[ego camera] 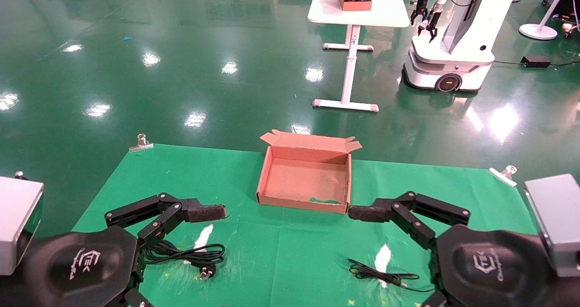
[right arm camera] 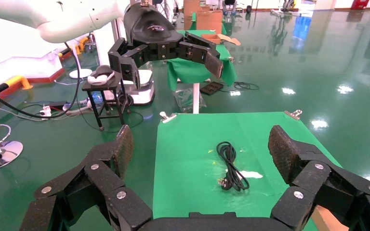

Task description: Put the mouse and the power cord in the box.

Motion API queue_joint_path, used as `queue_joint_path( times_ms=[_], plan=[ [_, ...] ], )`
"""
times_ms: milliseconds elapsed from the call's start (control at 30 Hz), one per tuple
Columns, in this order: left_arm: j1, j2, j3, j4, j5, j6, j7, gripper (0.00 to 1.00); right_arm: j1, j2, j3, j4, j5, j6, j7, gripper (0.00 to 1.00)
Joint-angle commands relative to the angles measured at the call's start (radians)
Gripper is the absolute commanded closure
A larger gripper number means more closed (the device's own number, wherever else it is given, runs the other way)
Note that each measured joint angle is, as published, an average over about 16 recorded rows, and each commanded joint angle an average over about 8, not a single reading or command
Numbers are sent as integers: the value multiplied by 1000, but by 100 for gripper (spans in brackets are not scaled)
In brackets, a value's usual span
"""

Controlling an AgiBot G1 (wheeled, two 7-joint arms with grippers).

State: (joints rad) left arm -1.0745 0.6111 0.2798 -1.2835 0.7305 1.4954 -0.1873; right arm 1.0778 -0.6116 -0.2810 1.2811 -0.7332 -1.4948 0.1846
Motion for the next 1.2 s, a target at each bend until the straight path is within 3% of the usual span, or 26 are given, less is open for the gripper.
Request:
queue_joint_path(
  times_ms=[33,833,1000,1200],
  plan=[
    [0,0,0,0,0,0,0,0,0,0,0,0,0,0,0,0],
    [-10,-2,7,-2,27,7,12,0,0,2,-4,-10,-12,-3,-4,0],
    [-62,10,53,32,144,35,59,0,21,1,-32,-68,-73,-35,-36,0],
    [-193,53,195,131,419,81,168,0,87,-17,-122,-203,-210,-84,-127,0]
  ],
)
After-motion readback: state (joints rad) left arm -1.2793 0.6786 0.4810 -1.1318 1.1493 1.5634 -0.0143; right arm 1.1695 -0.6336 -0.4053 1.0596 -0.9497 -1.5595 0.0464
